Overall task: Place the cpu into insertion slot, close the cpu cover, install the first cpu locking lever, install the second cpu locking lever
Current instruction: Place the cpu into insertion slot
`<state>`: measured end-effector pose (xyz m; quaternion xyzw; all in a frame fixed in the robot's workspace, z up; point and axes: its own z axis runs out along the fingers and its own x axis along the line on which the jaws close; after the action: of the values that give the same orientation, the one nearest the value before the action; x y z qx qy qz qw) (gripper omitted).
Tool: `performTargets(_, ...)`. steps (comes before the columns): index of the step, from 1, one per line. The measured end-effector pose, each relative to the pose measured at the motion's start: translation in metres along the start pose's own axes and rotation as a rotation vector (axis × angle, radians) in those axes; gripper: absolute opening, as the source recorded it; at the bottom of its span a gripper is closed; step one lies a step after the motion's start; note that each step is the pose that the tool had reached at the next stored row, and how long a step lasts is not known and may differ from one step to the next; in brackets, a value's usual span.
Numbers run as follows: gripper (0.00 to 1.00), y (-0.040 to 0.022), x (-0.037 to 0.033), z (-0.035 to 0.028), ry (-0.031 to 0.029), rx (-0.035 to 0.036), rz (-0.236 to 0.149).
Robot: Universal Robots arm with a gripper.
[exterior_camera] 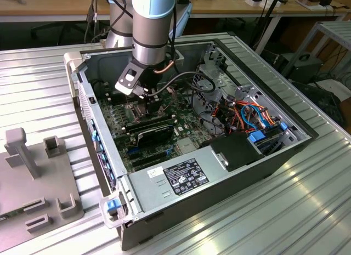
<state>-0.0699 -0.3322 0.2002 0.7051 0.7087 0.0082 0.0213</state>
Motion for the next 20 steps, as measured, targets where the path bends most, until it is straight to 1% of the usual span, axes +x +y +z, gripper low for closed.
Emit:
performTargets(6, 0.55, -0.0002, 0.0007, 0.0018, -0.0003, 0.0002, 0.000)
performTargets(20, 0.55, -0.0002, 0.0007, 0.0021, -0.0003, 0.0002, 0.000)
